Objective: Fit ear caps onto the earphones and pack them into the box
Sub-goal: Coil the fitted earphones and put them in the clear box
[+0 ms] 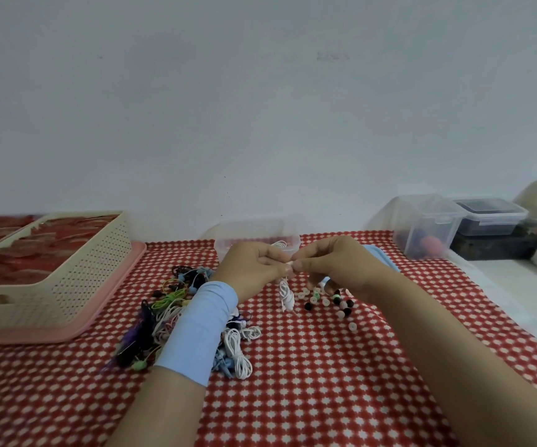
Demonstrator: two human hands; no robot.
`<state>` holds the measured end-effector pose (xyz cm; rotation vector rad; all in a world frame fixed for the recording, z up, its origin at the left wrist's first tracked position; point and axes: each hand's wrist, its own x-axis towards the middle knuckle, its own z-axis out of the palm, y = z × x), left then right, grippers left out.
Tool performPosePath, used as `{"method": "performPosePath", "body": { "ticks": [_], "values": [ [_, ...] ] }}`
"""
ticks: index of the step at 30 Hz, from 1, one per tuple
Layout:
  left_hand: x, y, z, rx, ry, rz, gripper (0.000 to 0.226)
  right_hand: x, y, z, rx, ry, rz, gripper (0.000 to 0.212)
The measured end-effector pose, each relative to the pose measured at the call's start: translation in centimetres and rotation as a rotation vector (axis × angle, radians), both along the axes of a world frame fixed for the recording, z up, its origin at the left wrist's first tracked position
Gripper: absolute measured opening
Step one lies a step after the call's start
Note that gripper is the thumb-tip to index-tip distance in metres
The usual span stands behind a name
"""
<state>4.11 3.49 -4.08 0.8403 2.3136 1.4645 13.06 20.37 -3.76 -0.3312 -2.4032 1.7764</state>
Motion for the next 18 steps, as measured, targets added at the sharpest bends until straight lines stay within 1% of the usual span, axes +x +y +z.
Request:
{"method": "performPosePath", "body": {
  "ticks": [5, 7, 9, 12, 16, 18],
  "values": [
    [-0.2, -0.2, 0.2, 0.041, -0.012, 0.007, 0.014, 0.0, -0.2, 0.1, 0.009, 0.071, -0.010, 0.010],
    [-0.2, -0.4, 0.2, 0.100, -0.059, -0.010, 0.014, 0.1, 0.0, 0.2, -0.044, 0.056, 0.032, 0.016],
    [-0.3, -0.7, 0.3, 0.154, -0.113, -0.042, 0.015, 0.1, 0.3, 0.2, -0.143, 0.031, 0.092, 0.022],
    [-0.4, -1.0, 0.3, 0.174, -0.138, -0.104, 0.018, 0.0, 0.5, 0.0, -0.223, -0.004, 0.118, 0.030],
    [-0.6, -1.1, 0.1, 0.144, -0.114, -0.124, 0.014, -0.3, 0.2, -0.5, -0.197, -0.016, 0.098, 0.024],
    [-0.7, -1.1, 0.1, 0.177, -0.136, -0.126, 0.013, -0.3, 0.0, -0.6, -0.153, 0.002, 0.079, 0.019]
  ]
}}
